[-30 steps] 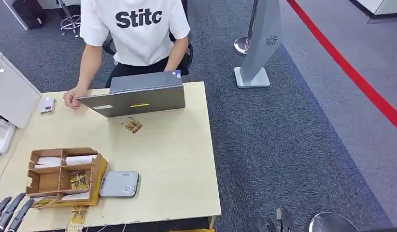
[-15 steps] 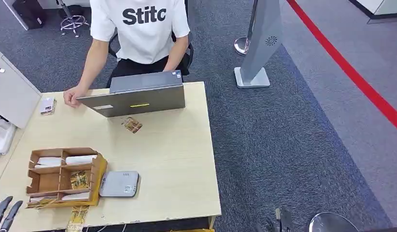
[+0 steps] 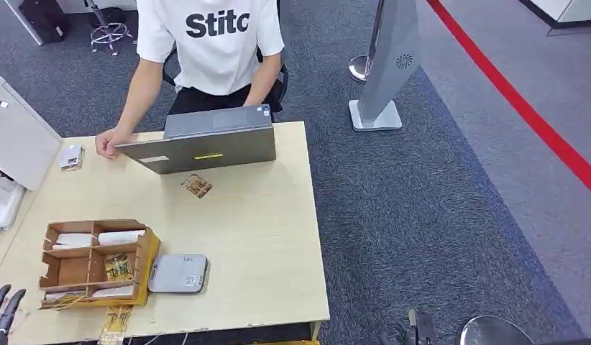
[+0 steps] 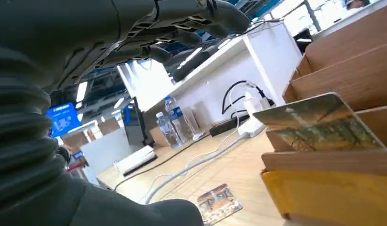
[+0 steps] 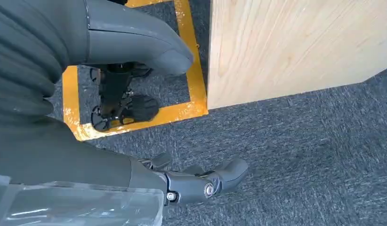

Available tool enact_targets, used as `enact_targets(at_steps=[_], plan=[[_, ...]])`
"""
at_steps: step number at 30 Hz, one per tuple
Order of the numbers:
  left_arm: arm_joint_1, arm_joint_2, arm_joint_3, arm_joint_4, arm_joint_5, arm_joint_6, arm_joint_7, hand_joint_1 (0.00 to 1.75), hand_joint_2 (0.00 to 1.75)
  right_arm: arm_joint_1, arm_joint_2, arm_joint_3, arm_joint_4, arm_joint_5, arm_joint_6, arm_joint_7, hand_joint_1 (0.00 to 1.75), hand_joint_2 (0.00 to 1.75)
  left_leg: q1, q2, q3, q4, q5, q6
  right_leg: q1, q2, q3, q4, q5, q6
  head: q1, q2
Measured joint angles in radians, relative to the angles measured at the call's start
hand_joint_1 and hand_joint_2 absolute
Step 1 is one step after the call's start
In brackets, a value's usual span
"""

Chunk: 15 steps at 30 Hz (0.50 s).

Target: Pass the card to the sensor for recognition and then transmit it.

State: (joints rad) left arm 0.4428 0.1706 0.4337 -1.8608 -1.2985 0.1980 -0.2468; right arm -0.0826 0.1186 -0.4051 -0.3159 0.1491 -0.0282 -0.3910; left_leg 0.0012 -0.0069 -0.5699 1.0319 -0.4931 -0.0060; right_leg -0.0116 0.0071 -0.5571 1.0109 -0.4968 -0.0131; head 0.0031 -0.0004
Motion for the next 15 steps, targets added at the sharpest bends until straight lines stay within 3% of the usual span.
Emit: enact_targets(at_steps=[5,15], plan=[[-0.064,-0.024,-0.001,0.062,0.025,0.017,-0.006,0.0,1.75,-0.001,0.0,0.0,0.0,0.007,-0.003,0.0,0.0,1.75,0.0,0.0,0.0,0.0,0.0,0.0,0.0,0.0,0.0,0.0,0.0,0.0,0.0,0.0],[-0.139,-0.029,-0.037,0.137,0.05,0.018,0.021,0.0,1.75,-0.004,0.0,0.0,0.0,0.013,-0.002,0.0,0.0,1.75,0.0,0.0,0.0,0.0,0.0,0.0,0.0,0.001,-0.001,0.0,0.0,0.0,0.0,0.0]])
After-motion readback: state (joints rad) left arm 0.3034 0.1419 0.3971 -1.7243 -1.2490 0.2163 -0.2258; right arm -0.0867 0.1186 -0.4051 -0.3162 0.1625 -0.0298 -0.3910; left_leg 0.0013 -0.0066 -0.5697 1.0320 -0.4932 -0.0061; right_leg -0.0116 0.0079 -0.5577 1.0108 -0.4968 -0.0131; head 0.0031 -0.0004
